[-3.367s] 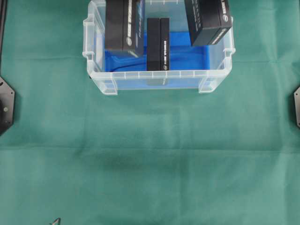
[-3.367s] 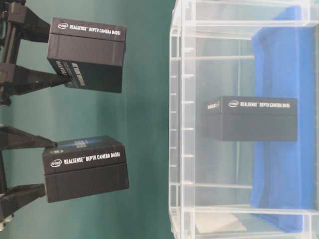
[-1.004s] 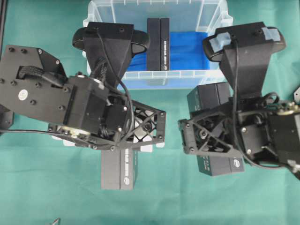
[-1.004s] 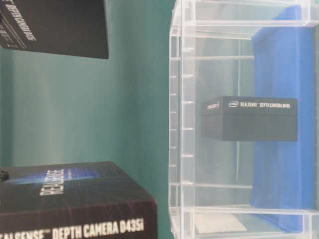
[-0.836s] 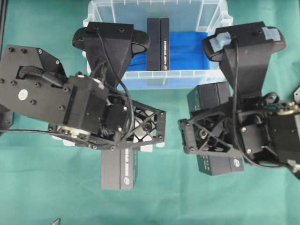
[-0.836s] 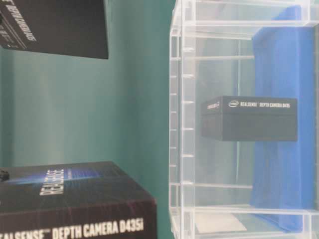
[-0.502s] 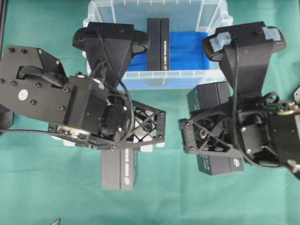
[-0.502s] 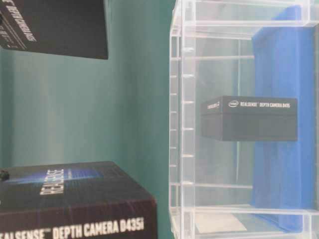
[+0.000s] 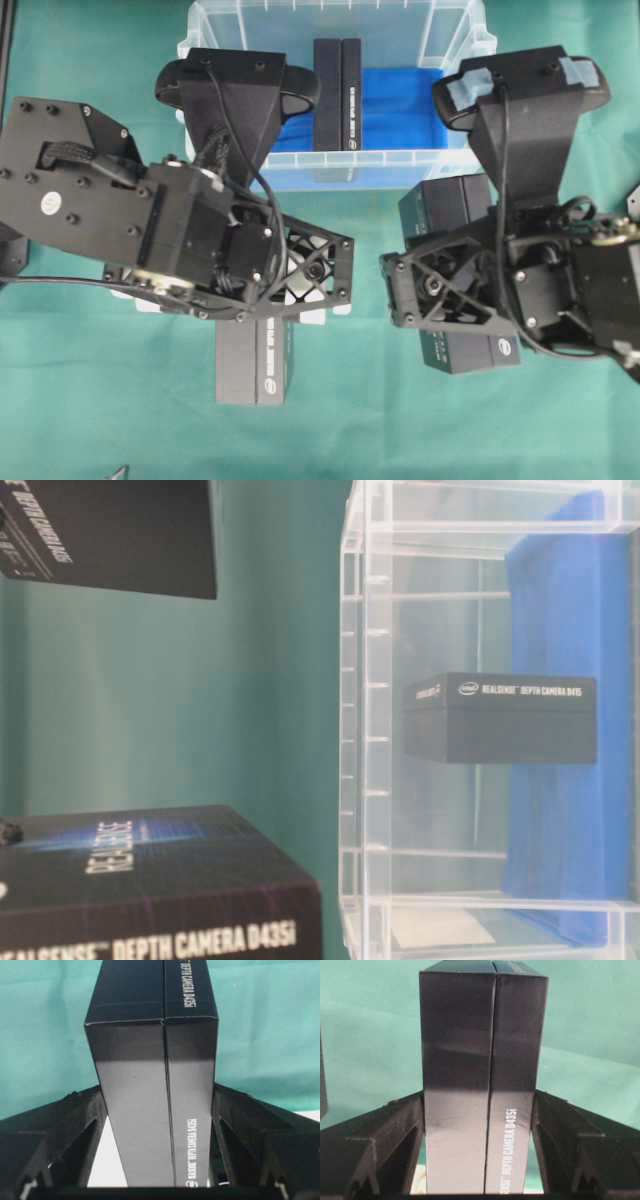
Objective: Take the box out of the case with both arms.
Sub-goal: 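Carry both boxes forward over the bin rim toward the table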
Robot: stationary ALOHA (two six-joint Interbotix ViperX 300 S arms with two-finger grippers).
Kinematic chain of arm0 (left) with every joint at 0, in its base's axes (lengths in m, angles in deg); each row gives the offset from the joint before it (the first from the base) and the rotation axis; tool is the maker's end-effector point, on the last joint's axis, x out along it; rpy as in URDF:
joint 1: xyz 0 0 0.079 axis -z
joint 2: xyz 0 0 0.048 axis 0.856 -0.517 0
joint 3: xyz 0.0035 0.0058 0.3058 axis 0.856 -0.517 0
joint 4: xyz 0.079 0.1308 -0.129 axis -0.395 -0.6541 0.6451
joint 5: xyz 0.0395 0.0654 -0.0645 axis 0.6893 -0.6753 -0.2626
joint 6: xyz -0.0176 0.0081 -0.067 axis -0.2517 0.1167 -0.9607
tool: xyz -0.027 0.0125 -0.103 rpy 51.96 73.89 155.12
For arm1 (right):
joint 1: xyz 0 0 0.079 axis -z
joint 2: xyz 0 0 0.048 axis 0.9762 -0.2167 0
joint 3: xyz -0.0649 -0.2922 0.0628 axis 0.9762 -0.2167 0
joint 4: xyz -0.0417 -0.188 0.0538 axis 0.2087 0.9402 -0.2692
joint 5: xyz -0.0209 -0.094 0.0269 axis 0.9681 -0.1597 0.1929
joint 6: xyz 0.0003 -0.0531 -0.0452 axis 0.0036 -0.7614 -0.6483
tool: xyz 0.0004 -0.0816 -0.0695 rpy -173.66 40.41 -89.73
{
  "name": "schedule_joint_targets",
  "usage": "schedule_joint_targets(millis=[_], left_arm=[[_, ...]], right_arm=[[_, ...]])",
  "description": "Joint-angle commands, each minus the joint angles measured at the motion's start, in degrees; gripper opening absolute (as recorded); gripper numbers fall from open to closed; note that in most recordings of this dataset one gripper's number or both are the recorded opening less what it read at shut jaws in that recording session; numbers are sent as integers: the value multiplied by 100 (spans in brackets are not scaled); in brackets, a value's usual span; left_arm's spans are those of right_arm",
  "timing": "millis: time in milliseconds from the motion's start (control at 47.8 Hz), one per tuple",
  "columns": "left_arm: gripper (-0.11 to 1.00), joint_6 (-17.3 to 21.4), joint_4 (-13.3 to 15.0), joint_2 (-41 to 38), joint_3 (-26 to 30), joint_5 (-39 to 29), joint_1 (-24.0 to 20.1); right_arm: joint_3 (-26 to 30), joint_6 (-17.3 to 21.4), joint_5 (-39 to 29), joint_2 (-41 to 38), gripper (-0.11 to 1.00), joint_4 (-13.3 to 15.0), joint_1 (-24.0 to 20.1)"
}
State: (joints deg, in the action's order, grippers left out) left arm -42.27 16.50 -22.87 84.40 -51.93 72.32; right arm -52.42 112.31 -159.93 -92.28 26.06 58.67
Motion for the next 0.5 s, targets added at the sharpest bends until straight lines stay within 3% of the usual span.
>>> schedule_joint_targets(millis=[0,272,481], left_arm=[[63,-9,-18,290,35,18,18],[63,-53,-53,387,-176,35,18],[63,-202,-149,545,-738,378,88]], right_arm=[[88,0,-9,88,65,53,-18],[-88,0,9,88,65,53,18],[-501,62,325,88,65,44,18]])
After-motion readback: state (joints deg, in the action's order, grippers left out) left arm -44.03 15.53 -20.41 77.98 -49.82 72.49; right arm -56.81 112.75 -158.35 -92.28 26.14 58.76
